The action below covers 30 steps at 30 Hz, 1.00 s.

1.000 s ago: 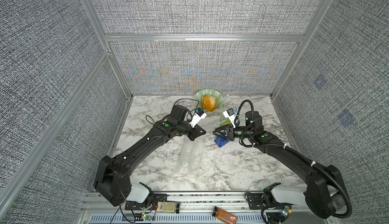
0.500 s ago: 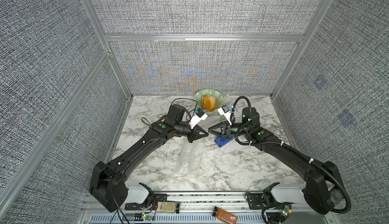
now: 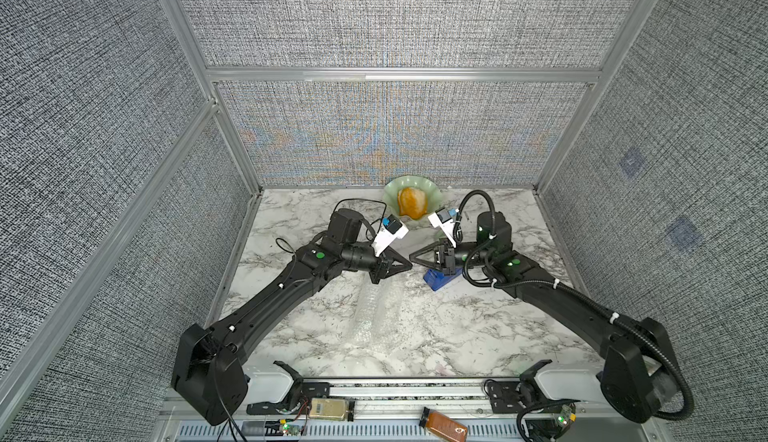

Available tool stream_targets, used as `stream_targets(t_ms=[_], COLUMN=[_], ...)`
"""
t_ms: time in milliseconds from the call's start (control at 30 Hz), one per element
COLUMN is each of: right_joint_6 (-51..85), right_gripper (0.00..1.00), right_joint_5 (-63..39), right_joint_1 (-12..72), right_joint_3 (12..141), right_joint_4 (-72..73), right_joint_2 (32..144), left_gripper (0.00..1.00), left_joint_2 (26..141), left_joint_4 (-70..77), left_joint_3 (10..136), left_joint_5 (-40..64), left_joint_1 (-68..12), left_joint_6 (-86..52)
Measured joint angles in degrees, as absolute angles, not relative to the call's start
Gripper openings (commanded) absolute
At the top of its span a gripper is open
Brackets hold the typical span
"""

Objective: Wrap wine bottles in bubble wrap
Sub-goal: Adjust the tape.

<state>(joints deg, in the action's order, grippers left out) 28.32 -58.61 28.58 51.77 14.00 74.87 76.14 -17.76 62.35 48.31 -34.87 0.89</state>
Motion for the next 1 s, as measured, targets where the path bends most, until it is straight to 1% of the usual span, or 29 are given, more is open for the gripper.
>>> stream_targets(t_ms=[33,167,200,267,400,433,467,500,600,700,867,967,1000], right_joint_6=[28.34,28.51,28.51,28.49,29.39,29.56,30.22,30.79,31.81,33.52,34.52,34.46,34.39], right_gripper=[0.0,0.0,0.0,0.0,0.0,0.11,0.27,0.37,0.5,0.53,0.54,0.52,0.49], right_joint_5=[-58.35,-56.38,-55.64,-54.61,-52.64,-52.38,-52.07,-51.83,-52.03,-52.99,-54.57,-55.18,-55.33], right_joint_1=[28.58,28.56,28.56,28.56,28.56,28.53,28.51,28.51,28.51,28.77,30.37,30.83,31.0], right_joint_3=[51.48,50.13,49.69,48.88,47.44,47.27,47.09,46.89,46.87,47.55,49.43,51.11,51.68], right_joint_4=[14.17,15.16,15.29,15.49,15.81,16.08,16.6,17.47,19.97,22.31,22.87,22.57,22.48], right_joint_2=[74.28,72.14,71.81,71.44,71.13,71.07,71.0,70.98,71.5,73.01,75.83,77.34,77.8], left_gripper=[0.4,0.57,0.6,0.63,0.62,0.61,0.61,0.6,0.59,0.59,0.59,0.58,0.58], left_joint_2=[76.07,75.4,75.09,74.24,71.9,71.29,70.65,70.04,69.08,69.01,69.01,68.82,68.71], left_joint_4=[-17.91,-18.17,-18.17,-18.11,-16.49,-15.99,-15.49,-14.79,-13.37,-12.4,-10.87,-9.98,-9.78], left_joint_3=[62.35,62.04,61.95,61.47,58.74,57.89,57.01,56.31,55.24,55.05,54.7,54.52,54.52], left_joint_5=[47.7,45.15,44.51,43.13,42.02,42.02,42.04,42.06,42.39,43.27,45.04,45.67,45.87], left_joint_1=[-34.83,-34.79,-34.79,-34.76,-34.74,-34.74,-34.74,-34.74,-34.74,-34.74,-34.74,-34.74,-34.74], left_joint_6=[0.34,-0.08,-0.38,-1.1,-1.52,-1.52,-1.52,-1.5,-0.97,-0.4,0.03,0.21,0.21])
